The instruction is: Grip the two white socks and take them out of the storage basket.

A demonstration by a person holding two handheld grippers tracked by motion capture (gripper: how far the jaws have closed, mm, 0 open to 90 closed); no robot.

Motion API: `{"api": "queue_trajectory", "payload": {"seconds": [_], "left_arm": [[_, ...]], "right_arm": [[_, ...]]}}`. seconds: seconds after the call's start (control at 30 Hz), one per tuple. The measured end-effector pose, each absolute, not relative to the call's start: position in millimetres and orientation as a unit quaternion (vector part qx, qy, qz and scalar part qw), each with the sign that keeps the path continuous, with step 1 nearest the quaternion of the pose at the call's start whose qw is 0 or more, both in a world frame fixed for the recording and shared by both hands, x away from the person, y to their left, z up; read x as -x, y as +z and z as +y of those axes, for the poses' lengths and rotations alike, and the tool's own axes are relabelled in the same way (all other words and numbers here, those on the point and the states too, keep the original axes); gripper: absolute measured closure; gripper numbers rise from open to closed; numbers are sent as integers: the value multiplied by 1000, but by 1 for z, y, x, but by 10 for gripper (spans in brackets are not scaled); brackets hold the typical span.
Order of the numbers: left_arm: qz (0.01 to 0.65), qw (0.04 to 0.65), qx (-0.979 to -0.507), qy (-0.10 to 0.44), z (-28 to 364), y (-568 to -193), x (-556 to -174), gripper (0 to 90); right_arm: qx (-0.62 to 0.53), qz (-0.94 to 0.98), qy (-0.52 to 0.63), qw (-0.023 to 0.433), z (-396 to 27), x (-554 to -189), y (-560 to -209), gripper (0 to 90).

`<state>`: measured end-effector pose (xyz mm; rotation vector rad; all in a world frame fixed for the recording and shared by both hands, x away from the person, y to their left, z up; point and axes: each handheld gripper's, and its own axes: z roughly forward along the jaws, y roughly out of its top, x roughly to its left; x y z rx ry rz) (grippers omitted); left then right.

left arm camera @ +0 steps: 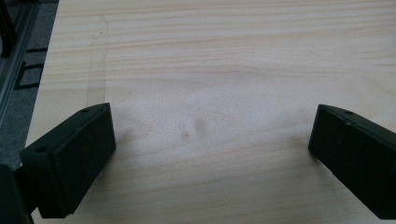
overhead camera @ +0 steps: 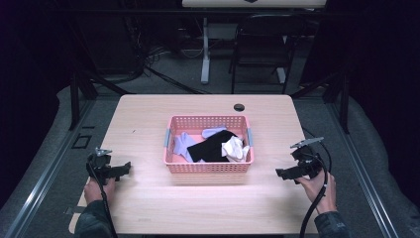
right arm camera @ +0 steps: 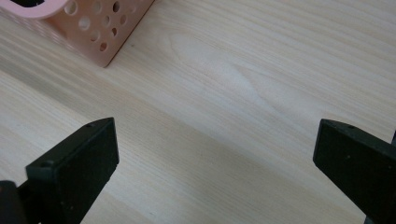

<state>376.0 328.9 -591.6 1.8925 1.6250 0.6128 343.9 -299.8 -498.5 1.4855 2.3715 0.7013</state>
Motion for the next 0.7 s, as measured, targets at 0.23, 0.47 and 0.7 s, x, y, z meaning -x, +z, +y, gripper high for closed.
{"api": "queue_trajectory", "payload": {"seconds": [0.23,0.47,0.7], "left_arm": [[607,282,-707,229,329,-592,-376,5],[607,282,-707,229,329,-592,-376,5],[607,282,-707,229,329,-592,-376,5]], "right_arm": [[-496,823,246,127,-287,-348,-485,0],[-475,832,256,125,-268,-361,-462,0],[-457,843,254,125,-248,-372,-444,0]]}}
